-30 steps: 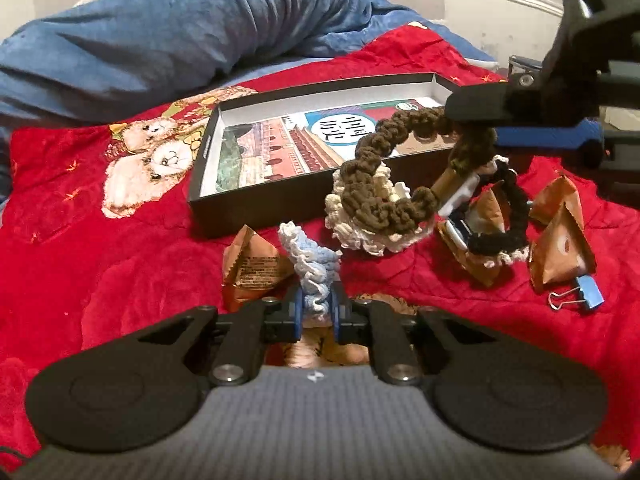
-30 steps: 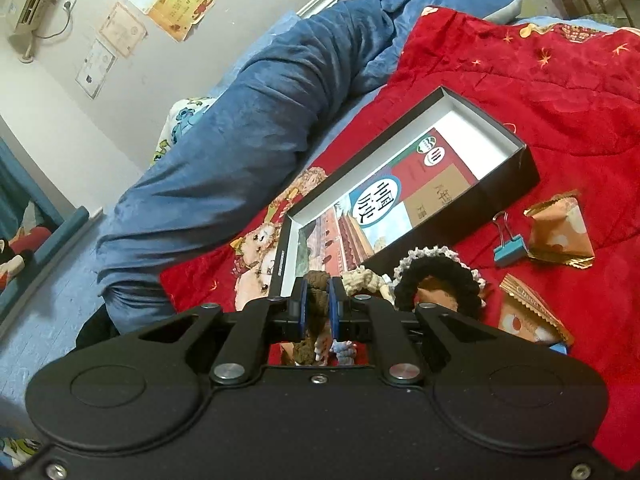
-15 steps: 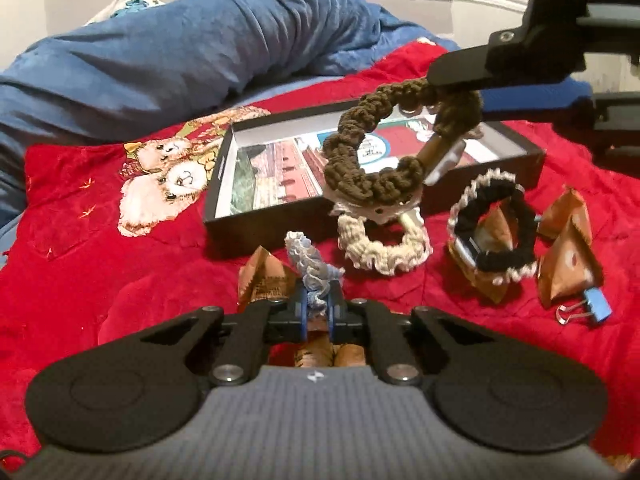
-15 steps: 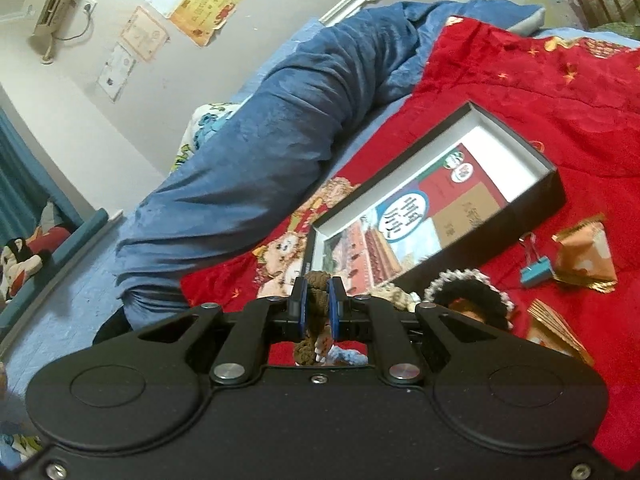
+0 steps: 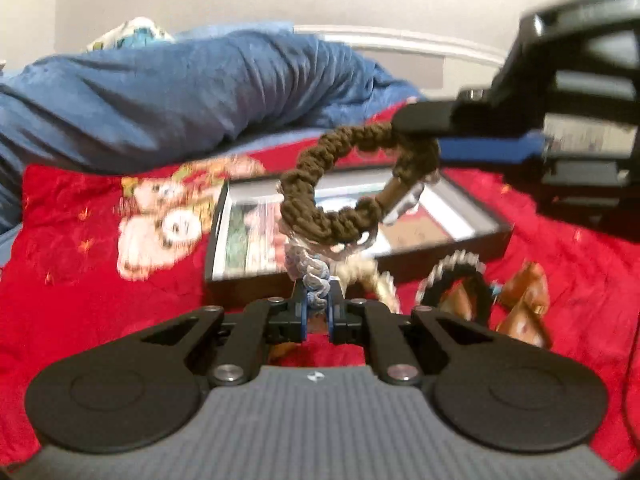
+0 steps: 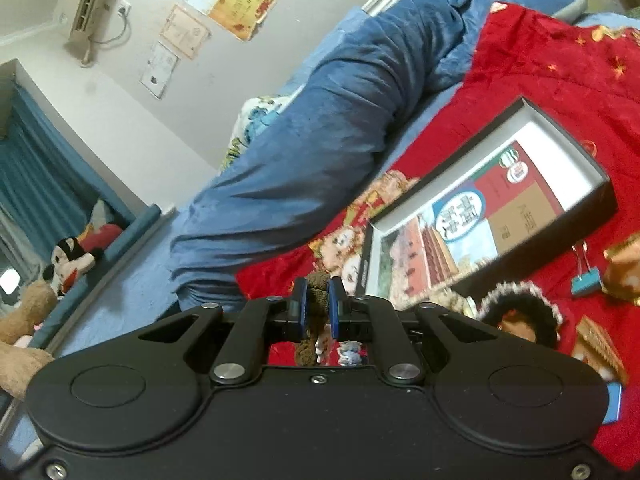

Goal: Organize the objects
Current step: 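Lift both scrunchies and carry them over the black box with both tools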

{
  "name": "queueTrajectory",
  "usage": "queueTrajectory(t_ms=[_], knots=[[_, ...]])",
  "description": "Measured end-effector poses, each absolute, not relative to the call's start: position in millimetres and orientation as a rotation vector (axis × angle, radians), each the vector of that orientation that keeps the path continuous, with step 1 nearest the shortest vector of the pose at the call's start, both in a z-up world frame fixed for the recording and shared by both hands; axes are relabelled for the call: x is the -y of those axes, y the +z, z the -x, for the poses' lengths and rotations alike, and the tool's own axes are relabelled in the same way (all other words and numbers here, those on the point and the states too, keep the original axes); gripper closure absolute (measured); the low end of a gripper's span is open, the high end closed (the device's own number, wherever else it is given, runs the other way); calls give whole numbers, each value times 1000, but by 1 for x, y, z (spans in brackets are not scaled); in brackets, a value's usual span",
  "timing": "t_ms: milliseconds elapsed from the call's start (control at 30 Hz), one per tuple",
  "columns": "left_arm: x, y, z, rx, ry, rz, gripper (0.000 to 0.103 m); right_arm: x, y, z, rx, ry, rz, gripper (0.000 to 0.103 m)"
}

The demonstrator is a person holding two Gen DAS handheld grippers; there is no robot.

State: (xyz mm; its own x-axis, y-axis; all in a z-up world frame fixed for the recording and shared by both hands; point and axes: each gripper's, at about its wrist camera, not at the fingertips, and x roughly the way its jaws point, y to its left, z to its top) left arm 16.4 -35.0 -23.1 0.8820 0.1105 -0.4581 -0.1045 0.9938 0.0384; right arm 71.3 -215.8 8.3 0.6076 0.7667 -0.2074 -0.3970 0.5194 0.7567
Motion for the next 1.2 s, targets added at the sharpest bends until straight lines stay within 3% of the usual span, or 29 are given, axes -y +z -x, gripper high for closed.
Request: queueTrajectory(t_ms=[400,633,967,1200], knots=[[1,28,-37,-320,133,19,91,240,26,-99,-491,775,-767,91],[-18,46,-71,-253,154,53,91,237,40,-124,-436,787,-643,92],[-30,25,-110,-320,168,27,91,257,-8,-168,-522,669,-722,92],[-50,28,-111,-316,233,55,91,238,-20,-186,-549,627,-620,92]])
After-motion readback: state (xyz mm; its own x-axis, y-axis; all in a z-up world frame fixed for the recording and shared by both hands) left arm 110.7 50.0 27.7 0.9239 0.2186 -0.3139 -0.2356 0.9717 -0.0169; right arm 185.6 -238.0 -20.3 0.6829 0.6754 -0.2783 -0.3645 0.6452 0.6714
